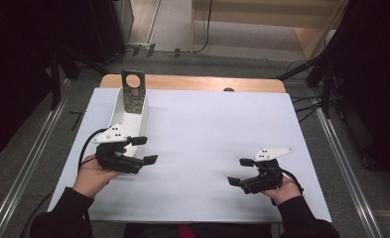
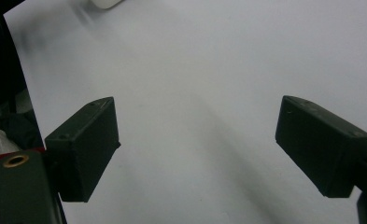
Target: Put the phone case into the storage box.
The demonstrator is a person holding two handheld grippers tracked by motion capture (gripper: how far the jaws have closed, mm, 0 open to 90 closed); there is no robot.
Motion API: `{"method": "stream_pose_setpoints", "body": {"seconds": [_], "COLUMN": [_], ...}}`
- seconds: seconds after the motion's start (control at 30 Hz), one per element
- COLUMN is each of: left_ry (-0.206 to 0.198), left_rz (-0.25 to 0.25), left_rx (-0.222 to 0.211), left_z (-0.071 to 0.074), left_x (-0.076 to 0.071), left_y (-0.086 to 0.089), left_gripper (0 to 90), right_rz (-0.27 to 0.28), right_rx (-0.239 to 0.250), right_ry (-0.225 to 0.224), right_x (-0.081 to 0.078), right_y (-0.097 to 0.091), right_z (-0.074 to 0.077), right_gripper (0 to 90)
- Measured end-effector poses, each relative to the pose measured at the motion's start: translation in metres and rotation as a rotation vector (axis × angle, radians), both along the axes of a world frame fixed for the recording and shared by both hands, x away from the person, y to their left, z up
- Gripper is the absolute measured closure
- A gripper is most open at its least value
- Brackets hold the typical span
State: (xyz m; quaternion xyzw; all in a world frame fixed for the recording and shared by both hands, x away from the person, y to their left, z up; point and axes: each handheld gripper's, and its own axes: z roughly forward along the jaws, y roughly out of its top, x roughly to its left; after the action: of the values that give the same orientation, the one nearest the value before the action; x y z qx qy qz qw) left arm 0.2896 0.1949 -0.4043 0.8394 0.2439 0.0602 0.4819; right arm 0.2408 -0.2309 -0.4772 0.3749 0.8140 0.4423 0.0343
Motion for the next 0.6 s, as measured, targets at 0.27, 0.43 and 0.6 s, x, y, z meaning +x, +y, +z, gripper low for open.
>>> {"method": "stream_pose_setpoints", "body": {"seconds": [0.27, 0.43, 0.6], "left_ry": [0.000, -0.005, 0.007], "left_rz": [-0.016, -0.034, -0.038], "left_rx": [0.009, 0.015, 0.021], "left_z": [-0.006, -0.013, -0.019], "left_x": [-0.008, -0.011, -0.014], "left_y": [-0.001, -0.004, -0.005], "left_gripper": [24.5, 24.5, 24.5], "right_rz": [0.003, 0.003, 0.005], "right_rx": [0.000, 0.001, 0.001], "right_ry": [0.001, 0.003, 0.000], "right_x": [0.000, 0.000, -0.001], "right_y": [0.000, 0.001, 0.001], "right_z": [0.000, 0.000, 0.000], "right_gripper": [12.6, 12.6, 12.6]}}
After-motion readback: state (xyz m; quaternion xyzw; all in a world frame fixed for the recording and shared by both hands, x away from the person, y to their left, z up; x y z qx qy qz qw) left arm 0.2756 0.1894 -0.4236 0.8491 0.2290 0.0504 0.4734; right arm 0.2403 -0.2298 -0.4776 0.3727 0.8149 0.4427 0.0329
